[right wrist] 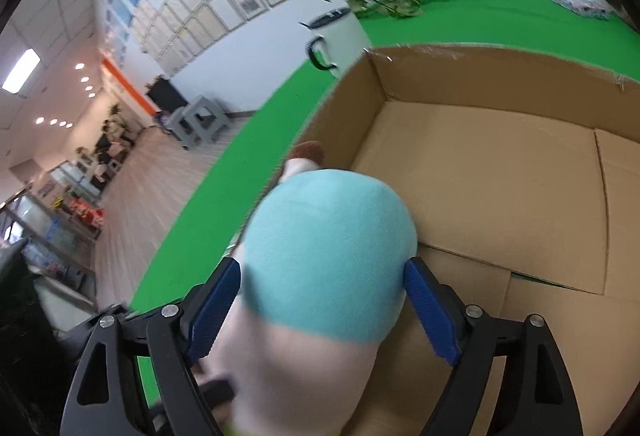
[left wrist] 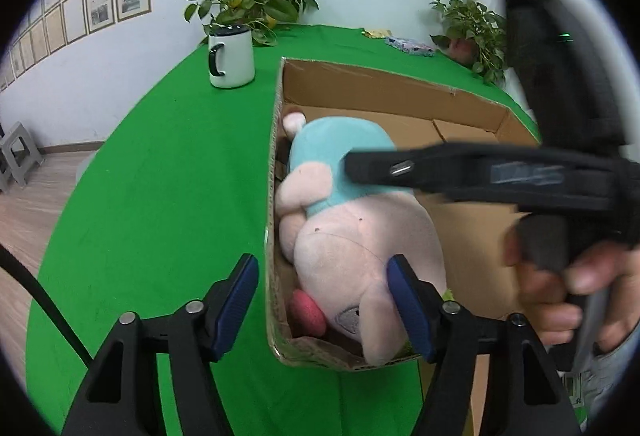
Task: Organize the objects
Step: 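Lower the plush toy into the box and open the left gripper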
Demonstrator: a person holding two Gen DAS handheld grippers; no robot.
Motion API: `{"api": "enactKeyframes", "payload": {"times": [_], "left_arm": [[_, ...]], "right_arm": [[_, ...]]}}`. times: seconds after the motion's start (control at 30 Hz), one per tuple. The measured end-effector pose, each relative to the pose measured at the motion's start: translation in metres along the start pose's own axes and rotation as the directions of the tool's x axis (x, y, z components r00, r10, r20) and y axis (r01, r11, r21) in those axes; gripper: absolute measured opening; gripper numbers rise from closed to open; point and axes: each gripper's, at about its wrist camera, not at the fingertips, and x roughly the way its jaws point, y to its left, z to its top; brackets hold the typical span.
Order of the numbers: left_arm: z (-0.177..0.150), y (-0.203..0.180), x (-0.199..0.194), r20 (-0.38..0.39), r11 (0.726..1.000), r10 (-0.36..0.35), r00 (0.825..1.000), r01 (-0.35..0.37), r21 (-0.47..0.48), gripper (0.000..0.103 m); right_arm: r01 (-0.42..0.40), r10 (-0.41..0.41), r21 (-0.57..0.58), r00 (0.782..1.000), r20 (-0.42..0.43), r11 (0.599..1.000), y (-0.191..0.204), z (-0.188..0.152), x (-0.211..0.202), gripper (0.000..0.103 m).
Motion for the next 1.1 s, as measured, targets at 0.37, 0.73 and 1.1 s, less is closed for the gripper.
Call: {"api": "enactKeyframes", "payload": {"times": [0.37, 0.73, 1.1], "left_arm": [[-0.004, 0.009, -0.002, 0.007, 1.000, -0.024, 1.000, 0.025, -0.020, 0.042], [-0.003, 0.006, 0.000, 0.017, 1.000, -0.005, 1.000, 0.006, -0.031, 0.041], [-0.006, 0.004, -0.003, 0.006, 0.999, -0.001, 1.000, 0.001, -0.035, 0.038]], "right_arm": [[0.611, -0.651, 0.230, 0.734, 0.194, 0.758, -0.108, -0.099, -0.216, 0.086], [0.623, -0.661, 0.287, 0.749, 0.050, 0.728, -0.166, -0.144, -0.205, 0.006], [0.634, -0.676, 0.315, 0.736, 0.036, 0.706, -0.162, -0.160, -0.211, 0.005]]}}
